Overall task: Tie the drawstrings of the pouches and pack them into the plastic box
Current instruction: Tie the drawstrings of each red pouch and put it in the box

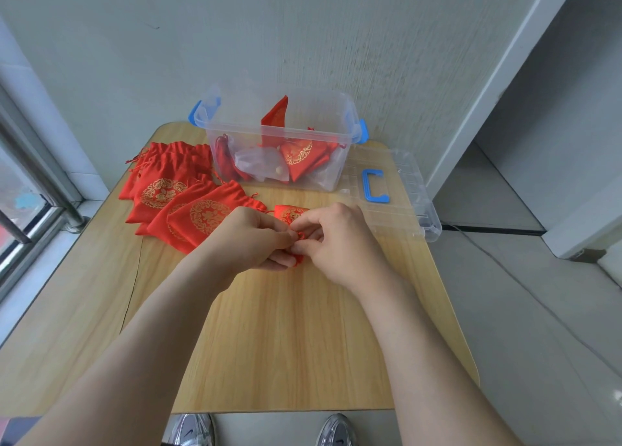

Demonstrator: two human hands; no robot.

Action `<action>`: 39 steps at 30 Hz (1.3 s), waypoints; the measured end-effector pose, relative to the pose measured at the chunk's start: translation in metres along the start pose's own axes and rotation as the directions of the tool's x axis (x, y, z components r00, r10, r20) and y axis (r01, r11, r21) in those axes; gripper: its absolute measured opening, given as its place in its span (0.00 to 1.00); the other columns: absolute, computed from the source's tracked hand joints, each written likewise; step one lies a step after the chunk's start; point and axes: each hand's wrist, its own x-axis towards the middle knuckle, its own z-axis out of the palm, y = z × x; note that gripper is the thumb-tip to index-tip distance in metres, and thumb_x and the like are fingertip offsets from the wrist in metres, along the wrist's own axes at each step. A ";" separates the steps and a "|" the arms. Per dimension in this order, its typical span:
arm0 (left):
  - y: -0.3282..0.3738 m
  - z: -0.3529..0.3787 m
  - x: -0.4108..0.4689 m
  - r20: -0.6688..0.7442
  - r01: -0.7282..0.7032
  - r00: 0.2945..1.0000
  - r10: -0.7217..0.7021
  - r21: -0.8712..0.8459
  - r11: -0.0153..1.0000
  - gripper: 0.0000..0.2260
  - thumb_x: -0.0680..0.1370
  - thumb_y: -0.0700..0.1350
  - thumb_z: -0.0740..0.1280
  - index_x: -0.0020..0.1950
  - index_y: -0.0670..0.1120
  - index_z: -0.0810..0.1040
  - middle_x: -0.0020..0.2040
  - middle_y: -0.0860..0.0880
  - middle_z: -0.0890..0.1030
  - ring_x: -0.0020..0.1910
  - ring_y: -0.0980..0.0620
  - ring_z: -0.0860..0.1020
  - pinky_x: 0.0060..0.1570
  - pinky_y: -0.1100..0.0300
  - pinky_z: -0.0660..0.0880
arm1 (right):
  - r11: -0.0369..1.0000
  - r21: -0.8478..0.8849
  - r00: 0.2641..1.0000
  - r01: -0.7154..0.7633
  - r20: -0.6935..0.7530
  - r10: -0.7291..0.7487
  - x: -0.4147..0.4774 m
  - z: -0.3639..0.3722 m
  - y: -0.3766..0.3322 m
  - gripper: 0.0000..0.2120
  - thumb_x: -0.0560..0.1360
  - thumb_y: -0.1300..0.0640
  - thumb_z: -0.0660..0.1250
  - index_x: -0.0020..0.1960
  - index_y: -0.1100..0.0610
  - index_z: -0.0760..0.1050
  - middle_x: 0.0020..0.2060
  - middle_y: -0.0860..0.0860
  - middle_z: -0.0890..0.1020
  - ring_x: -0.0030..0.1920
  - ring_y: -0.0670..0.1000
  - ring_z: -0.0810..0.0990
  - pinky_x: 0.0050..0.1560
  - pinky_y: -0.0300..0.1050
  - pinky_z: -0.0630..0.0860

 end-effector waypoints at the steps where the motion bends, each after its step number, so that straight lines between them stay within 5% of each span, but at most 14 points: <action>1: 0.001 0.000 -0.001 0.000 -0.004 1.000 0.004 -0.004 1.000 0.07 0.83 0.39 0.71 0.50 0.37 0.86 0.43 0.40 0.88 0.47 0.44 0.88 0.51 0.52 0.86 | 0.999 -0.021 1.000 0.023 -0.013 -0.024 0.000 0.000 -0.001 0.10 0.72 0.61 0.80 0.49 0.49 0.89 0.36 0.45 0.84 0.39 0.43 0.82 0.45 0.44 0.82; 9: 0.001 0.002 -0.004 -0.051 -0.073 0.996 0.076 0.066 0.995 0.01 0.79 0.35 0.75 0.49 0.37 0.86 0.41 0.40 0.88 0.47 0.42 0.88 0.48 0.54 0.86 | 0.984 -0.167 0.996 0.069 -0.043 -0.077 0.003 0.005 0.001 0.06 0.76 0.60 0.77 0.48 0.50 0.89 0.41 0.49 0.86 0.44 0.51 0.83 0.45 0.51 0.83; 14: 0.004 0.005 -0.002 -0.150 -0.106 0.982 0.118 0.085 0.991 0.13 0.73 0.36 0.79 0.55 0.41 0.82 0.40 0.45 0.88 0.43 0.44 0.88 0.46 0.51 0.86 | 0.974 -0.221 0.996 0.047 -0.067 -0.063 0.001 0.002 -0.006 0.07 0.77 0.63 0.74 0.50 0.54 0.89 0.42 0.53 0.86 0.45 0.54 0.82 0.45 0.49 0.82; 19: 0.003 0.006 -0.001 -0.259 -0.186 0.933 0.251 0.251 0.950 0.11 0.70 0.40 0.82 0.48 0.47 0.83 0.37 0.52 0.87 0.38 0.56 0.87 0.39 0.61 0.79 | 0.992 -0.095 0.992 -0.080 -0.104 0.070 0.003 0.005 -0.008 0.09 0.75 0.63 0.74 0.42 0.49 0.87 0.39 0.48 0.85 0.45 0.52 0.83 0.45 0.49 0.82; 23: 0.005 0.008 -0.004 -0.308 -0.274 0.870 0.386 0.350 0.896 0.09 0.70 0.38 0.80 0.45 0.48 0.84 0.37 0.54 0.87 0.37 0.62 0.85 0.40 0.67 0.81 | 0.971 0.024 0.967 -0.236 -0.091 0.237 0.005 0.002 -0.008 0.09 0.75 0.61 0.74 0.43 0.47 0.87 0.38 0.43 0.83 0.44 0.45 0.82 0.36 0.27 0.72; 25: 0.004 0.008 -0.004 -0.284 -0.310 0.851 0.442 0.408 0.859 0.10 0.69 0.37 0.79 0.44 0.48 0.83 0.37 0.54 0.87 0.38 0.63 0.85 0.43 0.64 0.82 | 0.943 0.120 0.948 -0.309 -0.041 0.316 0.005 -0.002 -0.008 0.08 0.75 0.61 0.75 0.42 0.48 0.86 0.38 0.42 0.83 0.42 0.41 0.80 0.32 0.25 0.68; 28: 0.003 0.010 -0.004 -0.246 -0.346 0.845 0.474 0.425 0.836 0.12 0.67 0.35 0.79 0.46 0.47 0.83 0.38 0.54 0.87 0.40 0.62 0.86 0.45 0.60 0.84 | 0.829 0.347 0.894 -0.438 0.074 0.441 0.005 -0.006 -0.008 0.05 0.75 0.60 0.75 0.43 0.51 0.86 0.43 0.44 0.86 0.45 0.42 0.81 0.41 0.36 0.72; 31: 0.002 0.009 -0.003 -0.248 -0.350 0.845 0.473 0.412 0.841 0.14 0.68 0.35 0.79 0.47 0.47 0.81 0.38 0.54 0.87 0.40 0.63 0.85 0.45 0.62 0.83 | 0.650 0.535 0.832 -0.540 0.217 0.511 0.006 -0.008 -0.008 0.02 0.76 0.64 0.75 0.46 0.58 0.86 0.36 0.50 0.84 0.37 0.48 0.78 0.38 0.41 0.72; 35: 0.002 0.009 -0.003 -0.265 -0.371 0.823 0.503 0.420 0.828 0.09 0.70 0.37 0.80 0.43 0.48 0.83 0.37 0.56 0.87 0.37 0.63 0.85 0.42 0.66 0.81 | 0.387 0.689 0.764 -0.612 0.390 0.514 0.007 -0.008 -0.005 0.03 0.77 0.67 0.73 0.49 0.61 0.82 0.30 0.51 0.80 0.32 0.47 0.75 0.32 0.40 0.69; 39: 0.004 0.010 -0.004 -0.219 -0.402 0.827 0.518 0.414 0.817 0.07 0.72 0.37 0.80 0.43 0.49 0.87 0.36 0.58 0.87 0.38 0.64 0.85 0.45 0.68 0.81 | 0.263 0.735 0.735 -0.625 0.440 0.516 0.009 -0.008 -0.004 0.03 0.78 0.66 0.72 0.50 0.59 0.82 0.31 0.51 0.80 0.31 0.45 0.75 0.32 0.39 0.69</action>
